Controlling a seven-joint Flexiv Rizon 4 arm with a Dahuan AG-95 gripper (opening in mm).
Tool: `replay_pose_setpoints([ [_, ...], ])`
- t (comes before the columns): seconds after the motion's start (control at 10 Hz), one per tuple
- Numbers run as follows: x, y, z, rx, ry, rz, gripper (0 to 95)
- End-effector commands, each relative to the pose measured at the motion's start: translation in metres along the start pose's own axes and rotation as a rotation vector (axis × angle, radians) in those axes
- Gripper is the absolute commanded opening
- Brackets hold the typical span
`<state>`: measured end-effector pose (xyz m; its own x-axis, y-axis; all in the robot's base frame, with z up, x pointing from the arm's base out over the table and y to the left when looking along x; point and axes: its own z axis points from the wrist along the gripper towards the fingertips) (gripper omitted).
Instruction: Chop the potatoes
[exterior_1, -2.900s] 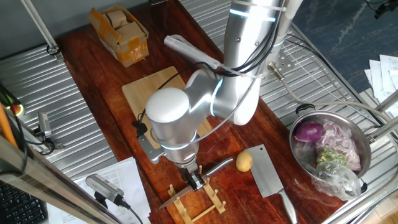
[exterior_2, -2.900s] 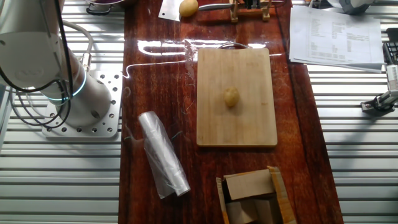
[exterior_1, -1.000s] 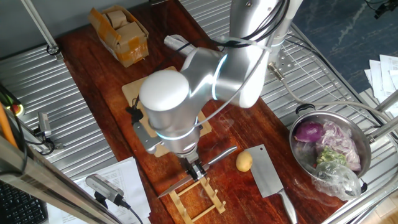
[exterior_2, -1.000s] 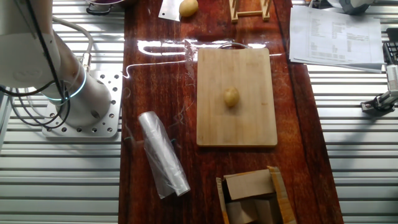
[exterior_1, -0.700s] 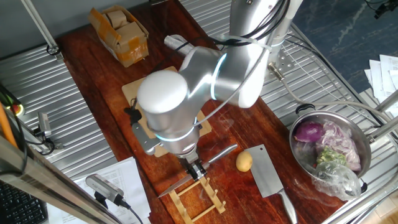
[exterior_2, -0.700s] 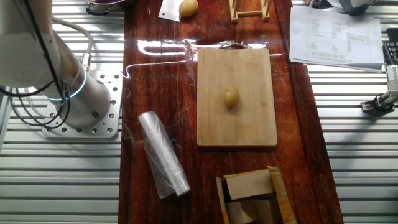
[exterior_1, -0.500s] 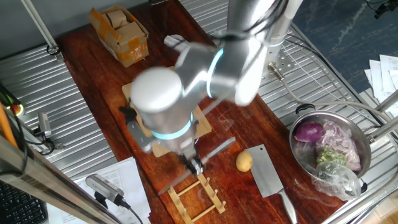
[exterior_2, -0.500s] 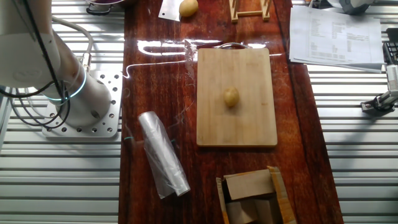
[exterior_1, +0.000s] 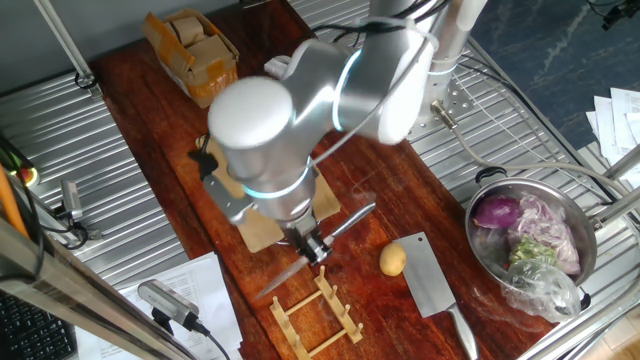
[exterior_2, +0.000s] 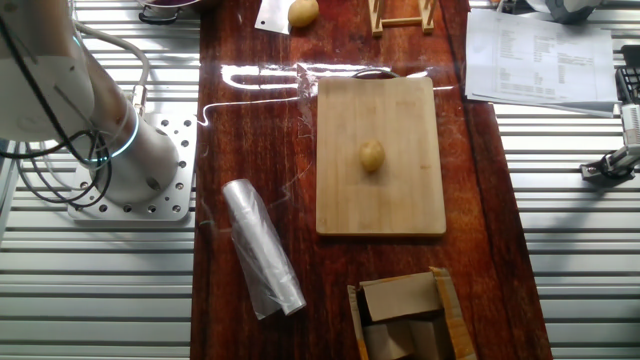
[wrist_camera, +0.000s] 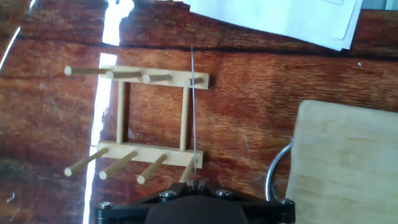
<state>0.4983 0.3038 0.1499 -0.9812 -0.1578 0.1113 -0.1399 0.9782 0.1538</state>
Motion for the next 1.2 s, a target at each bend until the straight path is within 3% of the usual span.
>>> replay_pose_setpoints([
  [0.1,0.004,-0.002,-0.001,0.023,-0.027,0.037,0.0],
  [0.3,0.01,-0.011,0.002,0.037,-0.026,0.002,0.0],
  [0.6,0.035,-0.062,-0.006,0.066,0.001,-0.115,0.0],
  [0.7,0.039,-0.071,-0.008,0.064,-0.005,-0.13,0.0],
  [0.9,0.039,-0.071,-0.008,0.07,-0.021,-0.117,0.0],
  [1.2,0.039,-0.071,-0.008,0.084,-0.054,-0.006,0.0],
])
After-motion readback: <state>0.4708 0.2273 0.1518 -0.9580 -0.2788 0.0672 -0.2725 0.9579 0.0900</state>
